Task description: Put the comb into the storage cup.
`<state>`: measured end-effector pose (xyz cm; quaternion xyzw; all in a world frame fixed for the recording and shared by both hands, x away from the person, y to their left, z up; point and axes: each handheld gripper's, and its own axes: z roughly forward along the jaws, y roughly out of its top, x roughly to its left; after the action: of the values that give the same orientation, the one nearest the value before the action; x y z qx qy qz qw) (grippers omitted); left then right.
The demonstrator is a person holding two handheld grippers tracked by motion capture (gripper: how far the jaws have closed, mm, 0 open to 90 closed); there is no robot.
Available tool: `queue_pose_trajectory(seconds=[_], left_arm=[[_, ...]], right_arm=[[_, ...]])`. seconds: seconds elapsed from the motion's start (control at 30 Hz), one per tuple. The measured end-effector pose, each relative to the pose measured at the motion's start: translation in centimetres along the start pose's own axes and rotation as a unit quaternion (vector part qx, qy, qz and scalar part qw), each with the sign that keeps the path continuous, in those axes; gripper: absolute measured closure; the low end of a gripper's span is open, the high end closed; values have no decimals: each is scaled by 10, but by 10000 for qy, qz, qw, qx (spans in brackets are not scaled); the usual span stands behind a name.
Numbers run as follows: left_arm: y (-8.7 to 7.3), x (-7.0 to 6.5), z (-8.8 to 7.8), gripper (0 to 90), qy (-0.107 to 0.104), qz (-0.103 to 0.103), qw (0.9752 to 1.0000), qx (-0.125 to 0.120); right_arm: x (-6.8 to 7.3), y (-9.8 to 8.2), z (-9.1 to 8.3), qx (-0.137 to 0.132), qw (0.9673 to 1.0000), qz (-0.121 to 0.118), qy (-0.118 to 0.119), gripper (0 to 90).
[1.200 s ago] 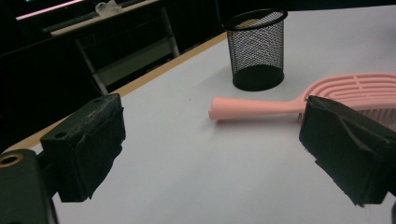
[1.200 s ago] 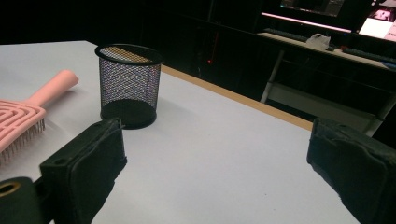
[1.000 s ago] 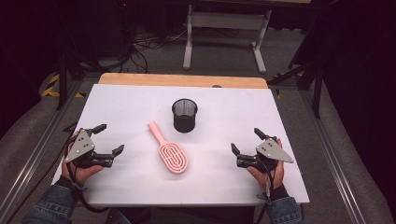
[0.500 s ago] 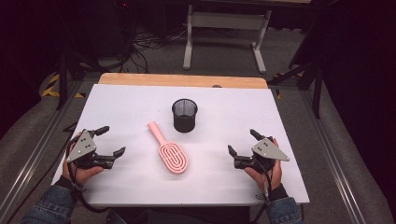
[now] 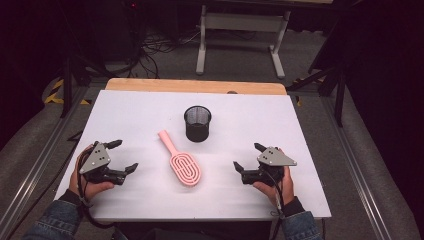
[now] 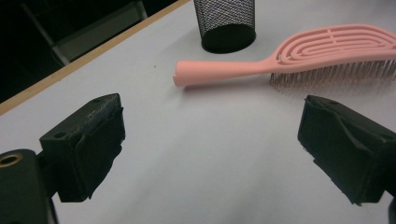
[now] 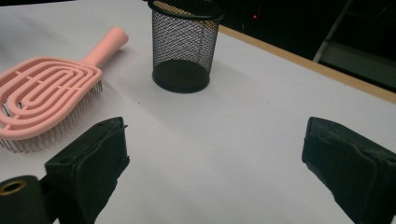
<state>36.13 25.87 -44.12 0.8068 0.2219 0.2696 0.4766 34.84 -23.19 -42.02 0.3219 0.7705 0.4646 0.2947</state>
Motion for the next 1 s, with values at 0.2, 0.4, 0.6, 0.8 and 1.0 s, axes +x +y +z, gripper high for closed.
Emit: queue_pose_trajectory(seconds=[0.2,0.4,0.6,0.8,1.0], left_arm=[[-2,1,1,95,22,-78,10000,-27],[-2,-3,1,96,-41,34,10000,10],[-5,-3,1,89,-116,12,9999,13],[-4,-5,4,94,-136,101,9998,124],[0,-5,10,116,-132,322,9991,252]], right_arm=[[4,4,9,242,9994,88,228,97],[12,11,14,364,9987,152,329,108],[21,19,29,601,9965,293,506,104],[33,25,40,707,9947,196,722,99],[33,24,38,690,9946,183,751,99]])
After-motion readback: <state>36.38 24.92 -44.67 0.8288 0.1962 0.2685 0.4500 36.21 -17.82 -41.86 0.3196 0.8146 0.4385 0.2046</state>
